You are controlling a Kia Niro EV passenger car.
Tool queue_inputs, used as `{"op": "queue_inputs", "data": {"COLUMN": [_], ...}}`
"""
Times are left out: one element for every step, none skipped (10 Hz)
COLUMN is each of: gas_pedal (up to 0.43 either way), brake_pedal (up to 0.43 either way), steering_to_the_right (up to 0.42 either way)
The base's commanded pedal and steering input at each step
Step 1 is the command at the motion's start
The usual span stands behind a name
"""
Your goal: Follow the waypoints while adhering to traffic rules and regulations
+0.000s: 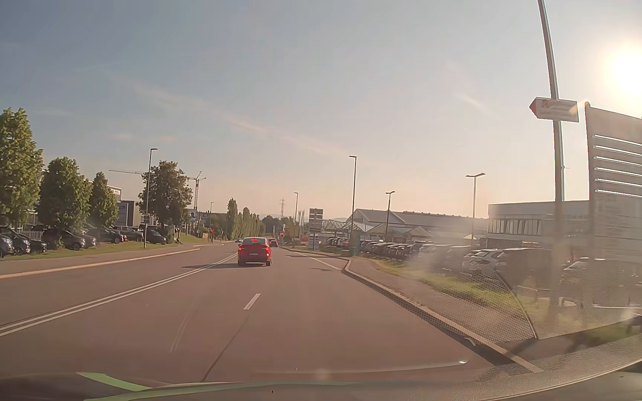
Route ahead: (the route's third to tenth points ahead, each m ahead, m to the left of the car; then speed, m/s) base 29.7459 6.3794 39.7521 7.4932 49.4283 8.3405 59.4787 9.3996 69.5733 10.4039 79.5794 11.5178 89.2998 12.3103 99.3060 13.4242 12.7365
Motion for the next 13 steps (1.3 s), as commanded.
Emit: {"op": "queue_inputs", "data": {"gas_pedal": [0.0, 0.0, 0.0, 0.0, 0.0, 0.0, 0.0, 0.0, 0.0, 0.0, 0.0, 0.0, 0.0], "brake_pedal": [0.0, 0.0, 0.0, 0.03, 0.018, 0.0, 0.0, 0.0, 0.037, 0.073, 0.122, 0.146, 0.152], "steering_to_the_right": [-0.013, -0.013, -0.012, -0.012, -0.011, -0.012, -0.011, -0.011, -0.011, -0.012, -0.011, -0.011, -0.011]}}
